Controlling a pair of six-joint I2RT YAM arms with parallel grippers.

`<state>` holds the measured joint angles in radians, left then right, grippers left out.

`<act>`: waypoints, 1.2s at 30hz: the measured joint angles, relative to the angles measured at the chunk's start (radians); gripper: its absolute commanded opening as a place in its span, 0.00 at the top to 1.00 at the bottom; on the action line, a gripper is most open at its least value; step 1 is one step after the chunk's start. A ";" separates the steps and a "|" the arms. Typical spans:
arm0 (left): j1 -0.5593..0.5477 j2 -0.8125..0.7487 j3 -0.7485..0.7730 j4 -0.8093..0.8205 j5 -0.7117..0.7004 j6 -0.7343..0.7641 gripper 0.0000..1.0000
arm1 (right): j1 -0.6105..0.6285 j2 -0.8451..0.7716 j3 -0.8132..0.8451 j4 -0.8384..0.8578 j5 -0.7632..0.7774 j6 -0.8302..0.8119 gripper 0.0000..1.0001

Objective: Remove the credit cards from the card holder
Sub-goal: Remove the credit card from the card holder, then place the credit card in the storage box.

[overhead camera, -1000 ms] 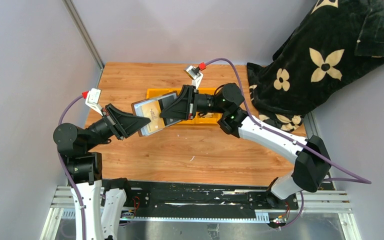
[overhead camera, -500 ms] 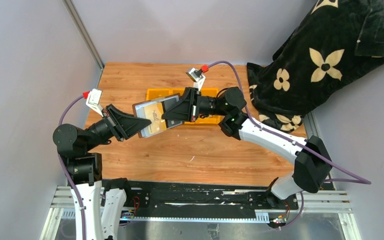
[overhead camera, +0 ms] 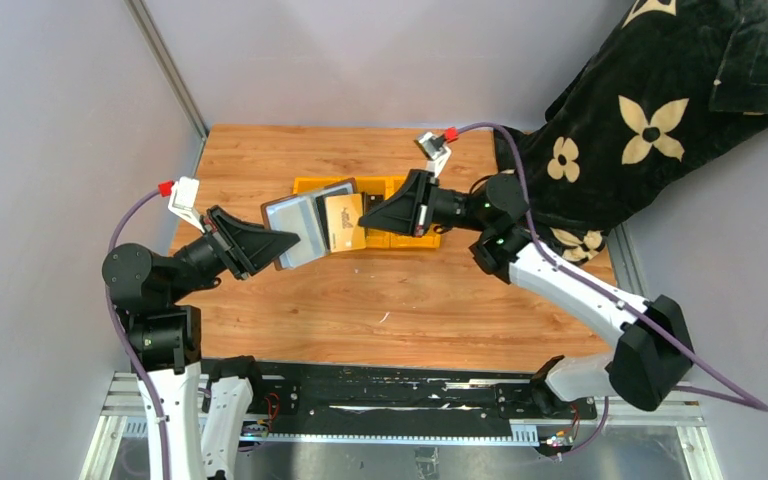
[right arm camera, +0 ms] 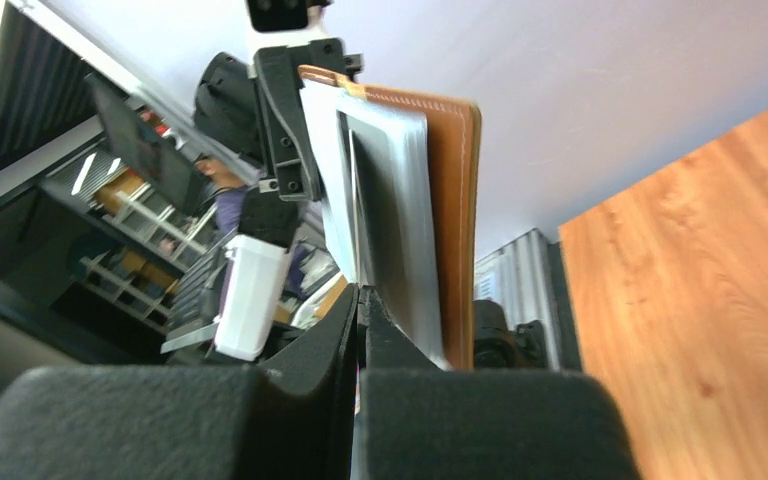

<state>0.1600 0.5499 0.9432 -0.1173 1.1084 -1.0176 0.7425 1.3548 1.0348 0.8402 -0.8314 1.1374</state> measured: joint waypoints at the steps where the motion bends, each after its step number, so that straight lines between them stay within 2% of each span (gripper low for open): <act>1: 0.000 0.002 0.013 -0.028 -0.021 0.034 0.93 | -0.023 -0.019 -0.007 -0.027 -0.003 -0.011 1.00; 9: 0.000 0.026 0.111 -0.307 -0.300 0.365 0.92 | -0.233 -0.119 -0.045 -0.252 -0.011 -0.119 1.00; 12: 0.000 0.044 0.116 -0.385 -0.354 0.456 0.91 | -0.299 -0.111 -0.042 -0.410 0.015 -0.214 1.00; 18: 0.000 0.087 0.117 -0.480 -0.337 0.546 0.90 | -0.338 0.021 0.036 -0.739 0.178 -0.458 1.00; 25: 0.000 0.063 0.117 -0.491 -0.280 0.562 0.89 | -0.338 0.276 0.169 -0.922 0.363 -0.618 1.00; 29: 0.000 0.063 0.117 -0.492 -0.253 0.562 0.89 | -0.344 0.379 0.238 -0.973 0.426 -0.668 1.00; 36: 0.000 0.072 0.129 -0.509 -0.227 0.566 0.89 | -0.352 0.457 0.281 -0.990 0.466 -0.686 1.00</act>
<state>0.1596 0.6220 1.0718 -0.6266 0.8814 -0.4519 0.3901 1.8122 1.3159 -0.1497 -0.3653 0.4511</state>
